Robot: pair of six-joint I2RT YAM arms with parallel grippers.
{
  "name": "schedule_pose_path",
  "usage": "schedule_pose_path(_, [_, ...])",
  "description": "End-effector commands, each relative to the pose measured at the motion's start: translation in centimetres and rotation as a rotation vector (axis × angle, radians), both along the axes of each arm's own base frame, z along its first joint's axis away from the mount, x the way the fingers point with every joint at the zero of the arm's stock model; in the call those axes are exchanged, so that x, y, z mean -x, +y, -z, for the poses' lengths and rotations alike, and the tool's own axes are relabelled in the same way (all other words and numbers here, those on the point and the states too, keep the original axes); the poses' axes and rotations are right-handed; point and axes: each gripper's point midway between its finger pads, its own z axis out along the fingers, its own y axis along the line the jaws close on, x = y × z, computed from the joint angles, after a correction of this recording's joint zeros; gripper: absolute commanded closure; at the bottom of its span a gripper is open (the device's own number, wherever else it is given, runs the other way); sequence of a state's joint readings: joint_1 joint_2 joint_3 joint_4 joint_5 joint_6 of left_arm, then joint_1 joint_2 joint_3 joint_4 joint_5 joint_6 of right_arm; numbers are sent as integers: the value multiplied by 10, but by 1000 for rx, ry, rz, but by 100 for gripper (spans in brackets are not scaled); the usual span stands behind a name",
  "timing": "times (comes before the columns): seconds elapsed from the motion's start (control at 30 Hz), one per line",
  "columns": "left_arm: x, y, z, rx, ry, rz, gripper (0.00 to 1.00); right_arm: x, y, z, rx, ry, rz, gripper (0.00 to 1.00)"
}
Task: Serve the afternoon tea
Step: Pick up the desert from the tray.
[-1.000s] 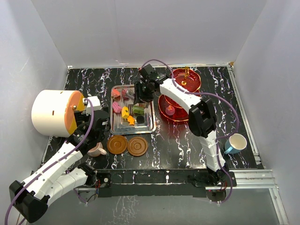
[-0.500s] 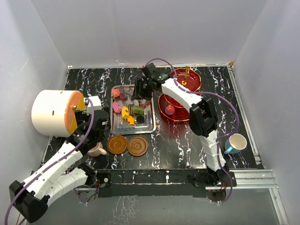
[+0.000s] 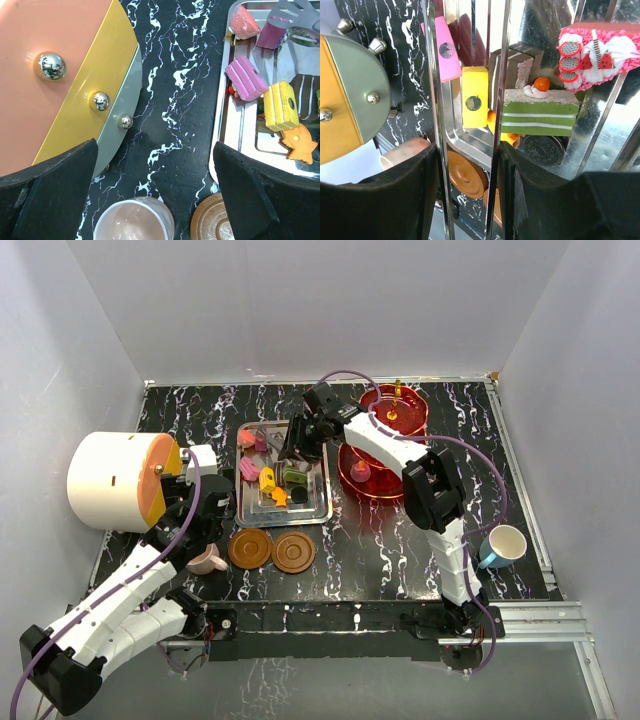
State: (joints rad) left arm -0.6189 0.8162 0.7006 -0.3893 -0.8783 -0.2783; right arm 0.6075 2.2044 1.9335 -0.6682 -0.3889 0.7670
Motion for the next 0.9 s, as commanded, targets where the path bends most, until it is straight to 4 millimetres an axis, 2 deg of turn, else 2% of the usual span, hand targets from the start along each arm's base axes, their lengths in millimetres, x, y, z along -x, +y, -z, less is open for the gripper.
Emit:
schedule_pose_path(0.0, [-1, 2, -2, -6, -10, -8, 1, -5, 15, -34, -120, -42, -8, 57])
schedule_pose_path(0.27, [-1, 1, -1, -8, -4, -2, 1, -2, 22, -31, -173, -22, -22, 59])
schedule_pose_path(0.4, [-1, 1, 0, -10, -2, -1, 1, -3, 23, -39, -189, -26, -5, 66])
schedule_pose_path(0.47, [-1, 1, 0, -10, 0, 0, 1, -5, 21, -49, -191, -48, 3, 67])
schedule_pose_path(0.53, [-1, 1, 0, -10, -2, -1, 1, -8, 16, -60, -161, -75, 30, 67])
schedule_pose_path(0.7, [-1, 1, 0, -10, -2, 0, 1, -14, -10, -72, 7, -181, 32, 67])
schedule_pose_path(0.87, [-2, 0, -1, -11, -4, 5, 1, -9, -28, -65, 161, -221, -16, 67])
